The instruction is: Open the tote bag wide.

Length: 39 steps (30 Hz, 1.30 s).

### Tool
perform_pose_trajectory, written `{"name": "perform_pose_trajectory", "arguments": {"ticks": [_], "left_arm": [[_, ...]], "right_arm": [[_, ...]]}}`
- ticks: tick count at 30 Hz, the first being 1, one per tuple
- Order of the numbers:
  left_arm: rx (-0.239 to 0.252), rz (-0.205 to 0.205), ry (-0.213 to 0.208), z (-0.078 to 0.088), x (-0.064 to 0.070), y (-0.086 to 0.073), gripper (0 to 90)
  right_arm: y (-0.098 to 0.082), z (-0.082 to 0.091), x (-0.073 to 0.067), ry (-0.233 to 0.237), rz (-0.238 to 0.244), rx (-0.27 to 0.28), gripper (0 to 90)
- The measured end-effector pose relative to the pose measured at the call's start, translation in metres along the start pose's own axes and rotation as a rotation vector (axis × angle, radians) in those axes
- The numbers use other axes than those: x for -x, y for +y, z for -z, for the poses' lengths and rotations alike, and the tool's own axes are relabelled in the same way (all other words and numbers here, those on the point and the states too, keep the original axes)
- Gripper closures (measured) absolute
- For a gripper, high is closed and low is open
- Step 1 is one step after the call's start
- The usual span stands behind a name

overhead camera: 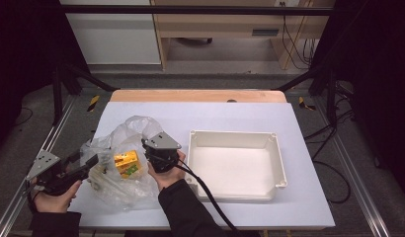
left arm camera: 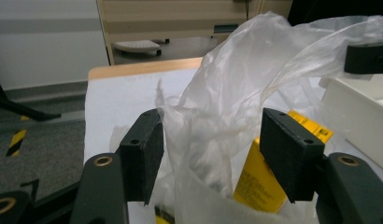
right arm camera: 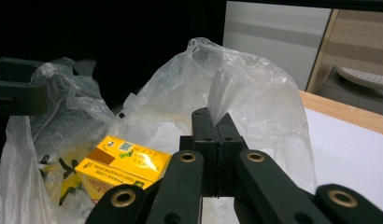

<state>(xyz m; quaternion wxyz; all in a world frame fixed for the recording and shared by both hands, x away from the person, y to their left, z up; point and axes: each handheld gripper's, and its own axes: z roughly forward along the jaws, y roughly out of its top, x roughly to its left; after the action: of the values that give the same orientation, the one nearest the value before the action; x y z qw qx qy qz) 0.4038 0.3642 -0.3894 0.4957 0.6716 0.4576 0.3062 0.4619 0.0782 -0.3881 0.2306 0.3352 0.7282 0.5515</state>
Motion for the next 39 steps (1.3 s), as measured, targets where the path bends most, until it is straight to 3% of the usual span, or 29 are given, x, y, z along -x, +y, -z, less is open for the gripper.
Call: {"name": "perform_pose_trajectory", "arguments": {"ticks": [6,10,12,17,22,28,29,30,33,35,37,38,39], "left_arm": [[0.027,-0.020,-0.008,0.000,0.003,0.020,39.8],[0.027,-0.059,-0.020,-0.003,0.008,0.026,39.7],[-0.001,-0.095,-0.037,-0.014,0.015,0.026,39.8],[-0.051,-0.137,-0.048,-0.035,0.023,0.025,40.6],[-0.076,-0.153,-0.053,-0.055,0.025,0.027,44.4],[-0.143,-0.187,-0.036,-0.066,0.030,0.027,63.4],[-0.152,-0.185,-0.038,-0.067,0.029,0.027,70.1],[-0.159,-0.183,-0.040,-0.068,0.029,0.027,70.1],[-0.161,-0.178,-0.049,-0.070,0.026,0.025,82.6],[-0.170,-0.186,-0.058,-0.071,0.024,0.025,90.0],[-0.167,-0.185,-0.059,-0.071,0.023,0.025,90.0],[-0.163,-0.179,-0.056,-0.072,0.022,0.026,90.0],[-0.158,-0.173,-0.057,-0.072,0.020,0.026,90.0]], "right_arm": [[0.005,0.003,-0.001,0.002,0.005,0.021,90.0],[0.008,0.005,0.000,0.006,0.007,0.020,90.0],[0.009,0.003,0.000,0.018,0.002,0.020,90.0],[0.011,0.001,-0.003,0.027,0.001,0.026,90.0],[0.013,-0.001,-0.005,0.029,0.011,0.033,90.0],[0.017,0.000,-0.006,0.033,0.019,0.047,90.0],[0.018,0.001,-0.007,0.037,0.019,0.049,90.0],[0.018,0.001,-0.007,0.037,0.019,0.049,90.0],[0.019,0.001,-0.007,0.045,0.020,0.051,89.7],[0.018,0.001,-0.007,0.042,0.026,0.045,81.0],[0.018,0.001,-0.007,0.043,0.025,0.045,76.9],[0.018,0.001,-0.007,0.057,0.024,0.034,62.8],[0.018,0.001,-0.007,0.057,0.024,0.034,62.8]]}}
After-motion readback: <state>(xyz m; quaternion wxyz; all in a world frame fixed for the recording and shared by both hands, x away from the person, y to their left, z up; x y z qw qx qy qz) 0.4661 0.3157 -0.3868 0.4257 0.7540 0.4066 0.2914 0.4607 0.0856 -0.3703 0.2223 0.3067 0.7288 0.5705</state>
